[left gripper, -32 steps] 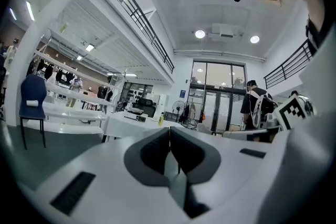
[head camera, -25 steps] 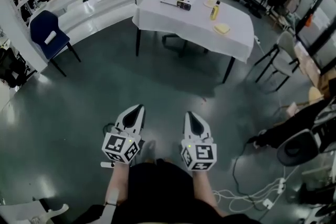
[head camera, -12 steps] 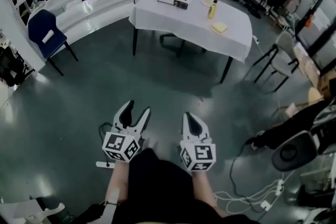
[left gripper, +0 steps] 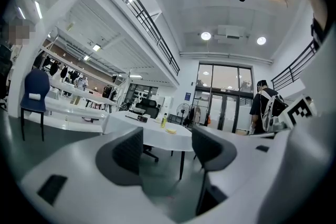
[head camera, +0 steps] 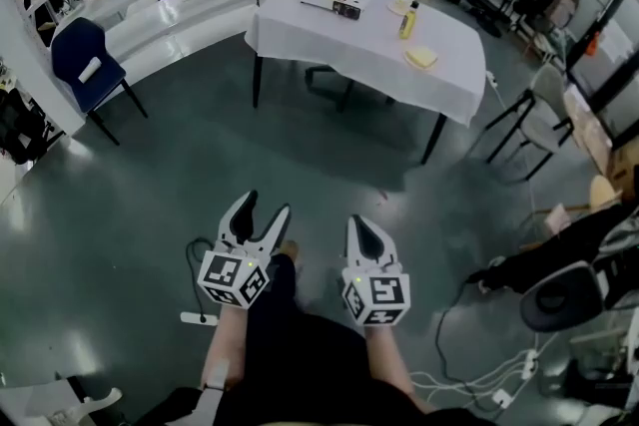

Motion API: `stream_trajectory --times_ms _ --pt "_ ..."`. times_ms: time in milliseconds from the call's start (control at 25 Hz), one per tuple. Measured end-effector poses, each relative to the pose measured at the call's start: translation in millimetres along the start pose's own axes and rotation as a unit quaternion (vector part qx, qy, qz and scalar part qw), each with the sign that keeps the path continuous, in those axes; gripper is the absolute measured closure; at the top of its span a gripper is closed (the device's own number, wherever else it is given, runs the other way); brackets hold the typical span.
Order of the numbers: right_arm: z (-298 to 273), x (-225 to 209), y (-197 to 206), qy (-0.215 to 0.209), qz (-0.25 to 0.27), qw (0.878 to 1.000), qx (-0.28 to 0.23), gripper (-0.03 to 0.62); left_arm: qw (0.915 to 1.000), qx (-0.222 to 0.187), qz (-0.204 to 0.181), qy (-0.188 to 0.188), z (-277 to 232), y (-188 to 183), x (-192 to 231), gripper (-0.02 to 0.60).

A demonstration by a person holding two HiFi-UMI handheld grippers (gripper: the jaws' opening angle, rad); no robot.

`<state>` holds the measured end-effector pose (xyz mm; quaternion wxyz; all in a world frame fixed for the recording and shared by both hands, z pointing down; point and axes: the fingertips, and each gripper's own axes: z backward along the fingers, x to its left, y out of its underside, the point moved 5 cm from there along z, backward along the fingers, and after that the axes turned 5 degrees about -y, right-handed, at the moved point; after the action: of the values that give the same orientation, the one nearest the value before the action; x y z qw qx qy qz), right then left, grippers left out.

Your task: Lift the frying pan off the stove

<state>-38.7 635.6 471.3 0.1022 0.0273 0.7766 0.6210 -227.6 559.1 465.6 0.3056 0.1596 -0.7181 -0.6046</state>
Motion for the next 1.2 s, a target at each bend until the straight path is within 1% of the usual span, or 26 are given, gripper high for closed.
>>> stream_trajectory --times_ms 120,400,560,680,1040,1200 --pt "-24.9 -11.6 -5.4 0.007 -0.001 1.0 0.0 0.588 1.0 -0.002 -0.003 0.006 -25.1 -7.3 10.7 0.308" --pt "-91.7 -25.9 -30.7 0.014 0.005 1.0 -0.008 0.588 0.9998 -0.013 -0.01 0.01 -79.3 -38.2 51.4 0.308" --pt "-125.8 -32.4 -45.4 0.017 0.007 1.0 -0.013 0.588 0.9996 -0.008 -0.021 0.016 -104.2 -51.4 73.0 0.308" --pt "-150.2 -34.1 -49.2 0.023 0.007 1.0 -0.017 0.588 0.9995 -0.009 -0.024 0.017 -120.9 -56.1 93.1 0.308" --pt "-198.4 -46.1 -61.9 0.043 0.005 0.999 -0.02 0.588 0.999 -0.011 -0.03 0.03 -167.2 -72.7 128.6 0.308" --pt "-218.6 -53.9 -66.4 0.044 0.007 0.999 -0.025 0.588 0.9988 -0.013 -0.031 0.036 -185.2 -76.3 139.7 0.308"
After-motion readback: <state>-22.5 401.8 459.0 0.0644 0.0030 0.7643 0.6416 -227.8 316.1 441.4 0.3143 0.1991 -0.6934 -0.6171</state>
